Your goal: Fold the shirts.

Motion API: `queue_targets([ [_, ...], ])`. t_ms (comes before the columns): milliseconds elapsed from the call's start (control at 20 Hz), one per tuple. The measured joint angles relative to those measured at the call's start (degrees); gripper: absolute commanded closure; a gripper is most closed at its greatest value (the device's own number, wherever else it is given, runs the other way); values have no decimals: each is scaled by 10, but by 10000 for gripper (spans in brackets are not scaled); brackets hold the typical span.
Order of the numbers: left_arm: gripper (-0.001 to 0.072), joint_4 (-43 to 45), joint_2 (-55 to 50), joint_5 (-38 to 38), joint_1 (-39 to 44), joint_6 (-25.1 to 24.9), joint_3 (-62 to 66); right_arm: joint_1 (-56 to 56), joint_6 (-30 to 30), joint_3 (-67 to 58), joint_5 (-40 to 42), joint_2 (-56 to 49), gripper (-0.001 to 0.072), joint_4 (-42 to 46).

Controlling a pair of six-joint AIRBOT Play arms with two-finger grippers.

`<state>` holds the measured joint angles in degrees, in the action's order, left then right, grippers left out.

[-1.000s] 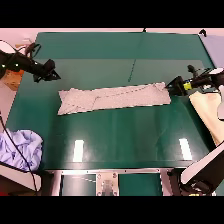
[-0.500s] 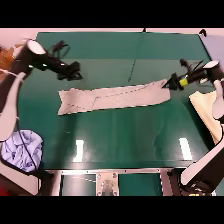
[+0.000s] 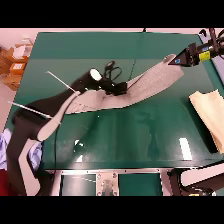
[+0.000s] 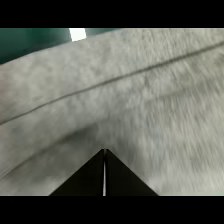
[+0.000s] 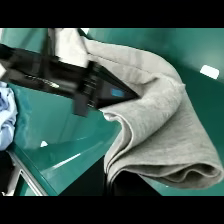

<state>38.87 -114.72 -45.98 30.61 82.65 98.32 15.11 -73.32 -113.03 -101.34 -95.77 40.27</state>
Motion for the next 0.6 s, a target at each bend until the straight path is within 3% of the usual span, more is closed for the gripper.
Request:
queue_targets([
  [150,690,-47,-31,27,29,-11,23,-27,-11,-1,-5,28,698,-6],
  [300,690,-73,-45,7,30,-16,46,-44,-25,-1,-6,39,698,-3],
  [600,691,-78,-11,-218,-88,-10,101,-103,-72,21,30,44,698,-2],
])
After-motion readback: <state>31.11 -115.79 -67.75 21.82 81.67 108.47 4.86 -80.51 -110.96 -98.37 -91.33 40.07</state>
